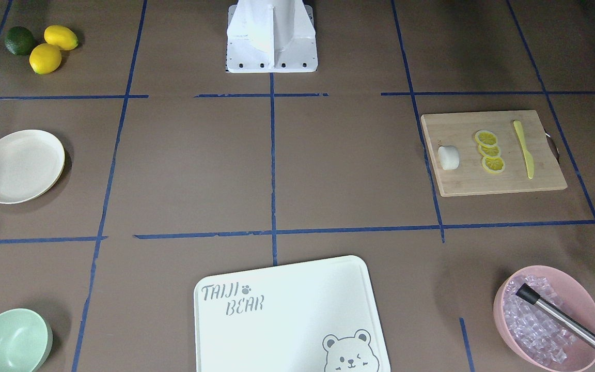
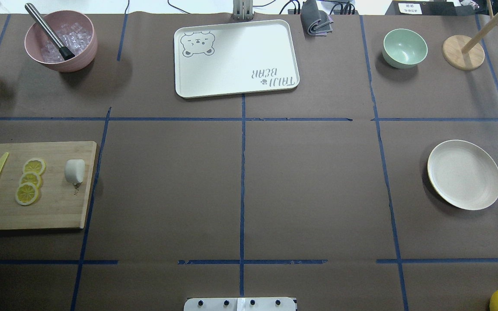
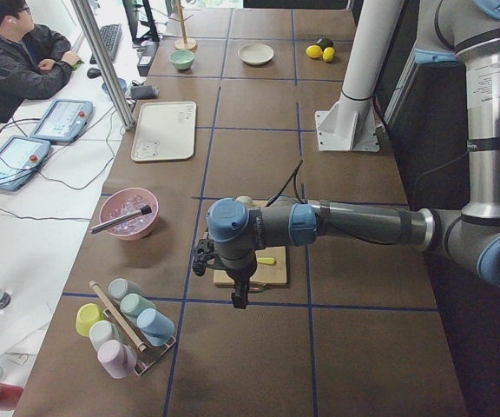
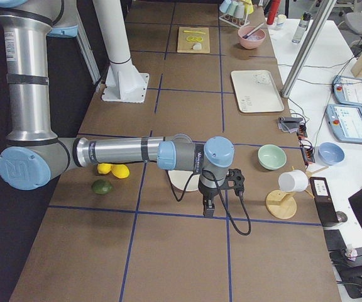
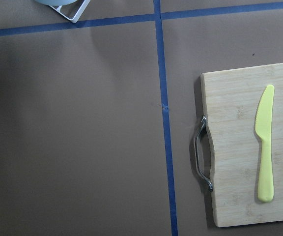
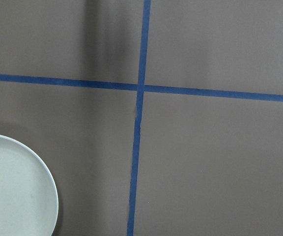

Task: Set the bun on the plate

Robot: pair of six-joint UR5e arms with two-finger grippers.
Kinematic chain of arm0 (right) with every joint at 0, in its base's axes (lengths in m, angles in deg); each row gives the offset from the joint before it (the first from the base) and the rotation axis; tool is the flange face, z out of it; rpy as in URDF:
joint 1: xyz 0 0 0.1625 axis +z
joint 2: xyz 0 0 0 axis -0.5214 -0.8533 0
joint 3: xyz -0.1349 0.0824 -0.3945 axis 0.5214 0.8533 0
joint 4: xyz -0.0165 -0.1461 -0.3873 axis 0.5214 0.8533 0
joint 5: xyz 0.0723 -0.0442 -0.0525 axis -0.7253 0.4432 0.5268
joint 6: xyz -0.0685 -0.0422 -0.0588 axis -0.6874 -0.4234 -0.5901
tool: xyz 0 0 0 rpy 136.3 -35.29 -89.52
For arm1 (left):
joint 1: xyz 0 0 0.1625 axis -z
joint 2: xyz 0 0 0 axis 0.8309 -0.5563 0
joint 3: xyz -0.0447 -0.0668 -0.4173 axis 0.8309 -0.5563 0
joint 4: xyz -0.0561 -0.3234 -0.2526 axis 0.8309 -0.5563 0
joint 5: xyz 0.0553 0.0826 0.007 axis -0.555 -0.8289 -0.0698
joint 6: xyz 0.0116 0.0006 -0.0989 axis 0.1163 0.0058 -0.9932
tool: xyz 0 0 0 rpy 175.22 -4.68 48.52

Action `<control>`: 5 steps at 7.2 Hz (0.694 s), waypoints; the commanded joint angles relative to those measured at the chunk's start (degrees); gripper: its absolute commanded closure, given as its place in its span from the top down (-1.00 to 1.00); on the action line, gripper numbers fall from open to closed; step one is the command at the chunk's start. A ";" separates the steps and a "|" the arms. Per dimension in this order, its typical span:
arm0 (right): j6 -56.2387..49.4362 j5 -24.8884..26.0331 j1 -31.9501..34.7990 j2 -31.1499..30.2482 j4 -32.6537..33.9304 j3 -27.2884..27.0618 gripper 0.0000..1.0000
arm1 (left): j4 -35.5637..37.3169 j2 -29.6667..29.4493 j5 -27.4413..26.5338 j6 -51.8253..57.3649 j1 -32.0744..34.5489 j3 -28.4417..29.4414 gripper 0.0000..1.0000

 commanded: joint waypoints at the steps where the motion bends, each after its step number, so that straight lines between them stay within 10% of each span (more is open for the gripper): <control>1: 0.09 -0.05 -0.66 0.04 0.00 -0.05 1.00 | -0.61 0.00 -0.17 0.62 -0.09 -0.03 1.00; 5: 16.45 -7.26 -5.99 -3.81 -16.45 0.57 1.00 | -0.44 -0.17 0.09 0.45 -0.44 -0.29 1.00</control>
